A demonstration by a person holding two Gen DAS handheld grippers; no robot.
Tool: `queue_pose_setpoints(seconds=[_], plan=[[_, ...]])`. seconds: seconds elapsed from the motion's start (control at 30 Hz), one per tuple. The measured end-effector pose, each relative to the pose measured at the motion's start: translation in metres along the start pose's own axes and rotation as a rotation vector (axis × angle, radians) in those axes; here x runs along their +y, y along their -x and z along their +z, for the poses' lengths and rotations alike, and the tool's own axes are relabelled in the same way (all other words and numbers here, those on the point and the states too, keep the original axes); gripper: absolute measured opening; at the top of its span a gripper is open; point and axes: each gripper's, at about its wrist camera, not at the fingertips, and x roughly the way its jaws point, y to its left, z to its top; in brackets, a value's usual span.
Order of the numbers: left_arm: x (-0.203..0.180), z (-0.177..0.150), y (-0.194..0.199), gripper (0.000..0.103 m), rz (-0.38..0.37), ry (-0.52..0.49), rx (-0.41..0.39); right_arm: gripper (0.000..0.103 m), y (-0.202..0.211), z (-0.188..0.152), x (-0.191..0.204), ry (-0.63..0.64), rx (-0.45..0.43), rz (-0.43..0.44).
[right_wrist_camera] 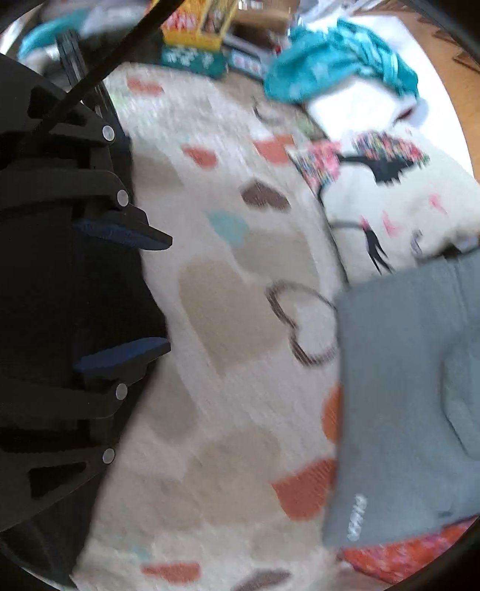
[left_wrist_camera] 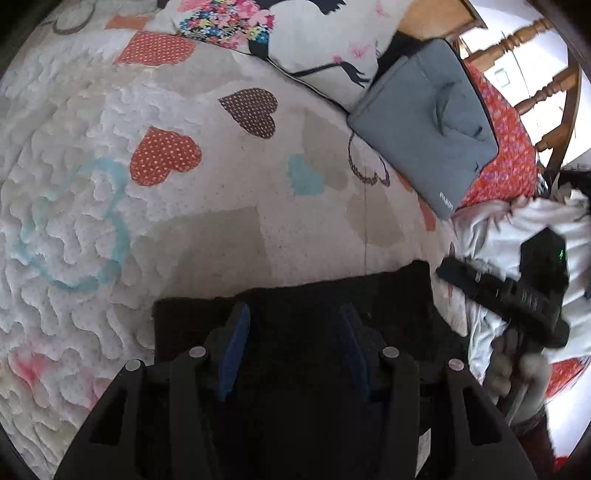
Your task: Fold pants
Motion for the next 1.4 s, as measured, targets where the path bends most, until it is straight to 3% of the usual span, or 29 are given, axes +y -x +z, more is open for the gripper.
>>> queue_pose_setpoints(seconds=[0.1,0.2,0.27,0.3,0.33,0.4,0.5,0.63,0.7,0.8,0.87,0.9,0.97,1.0,1.1,1.13,1.2,1.27,1.4], plan=[[0.003,-0.001,0.000,0.048,0.014,-0.003,-0.007,0.054,-0.023,-0.008,-0.004,-0.060,0.057,0.071],[0.002,-0.003,0.000,0.048,0.031,-0.027,-0.008,0.050,-0.050,0.002,-0.027,-0.130,0.087,-0.014],[-0.002,-0.002,-0.002,0.048,0.047,-0.043,-0.009,0.048,-0.055,0.014,-0.043,-0.211,0.038,0.001],[-0.005,-0.001,-0.005,0.048,0.058,-0.051,-0.011,0.048,-0.053,0.020,-0.048,-0.225,-0.001,-0.041],[-0.006,0.000,-0.006,0.048,0.065,-0.059,-0.011,0.048,-0.055,0.024,-0.051,-0.222,-0.007,-0.085],[-0.006,0.001,-0.006,0.048,0.066,-0.063,-0.012,0.048,-0.054,0.029,-0.053,-0.244,-0.008,-0.081],[-0.006,0.002,0.001,0.048,0.045,-0.059,-0.034,0.048,-0.025,0.027,-0.043,-0.218,-0.082,-0.077],[-0.006,0.004,0.019,0.048,-0.011,-0.051,-0.104,0.049,0.021,-0.011,-0.013,-0.086,-0.117,-0.051],[-0.006,0.004,0.020,0.048,-0.015,-0.052,-0.101,0.050,0.036,-0.040,-0.011,-0.065,-0.100,-0.015],[-0.003,0.001,0.008,0.048,0.024,-0.035,-0.051,0.051,0.042,-0.086,-0.035,-0.151,-0.037,0.056],[0.000,-0.001,0.001,0.048,0.039,-0.025,-0.022,0.051,0.040,-0.110,-0.068,-0.221,-0.004,-0.001],[-0.001,-0.002,0.001,0.048,0.044,-0.029,-0.026,0.044,0.042,-0.122,-0.087,-0.250,0.002,-0.068],[-0.005,-0.005,0.002,0.048,0.066,-0.049,-0.037,0.006,0.061,-0.137,-0.125,-0.280,-0.037,-0.103],[-0.006,-0.006,0.002,0.048,0.077,-0.054,-0.041,0.006,0.074,-0.141,-0.141,-0.300,-0.059,-0.199],[-0.007,-0.009,0.002,0.048,0.096,-0.064,-0.050,0.011,0.128,-0.155,-0.185,-0.385,-0.147,-0.461],[-0.008,-0.010,0.003,0.048,0.102,-0.065,-0.053,0.012,0.146,-0.159,-0.196,-0.418,-0.174,-0.464],[-0.008,-0.011,0.003,0.048,0.107,-0.064,-0.061,0.033,0.182,-0.170,-0.206,-0.464,-0.240,-0.479],[-0.008,-0.011,0.004,0.048,0.112,-0.058,-0.069,0.047,0.202,-0.177,-0.203,-0.462,-0.281,-0.477],[-0.012,-0.013,0.008,0.048,0.095,-0.052,-0.098,0.052,0.206,-0.184,-0.198,-0.465,-0.281,-0.412]])
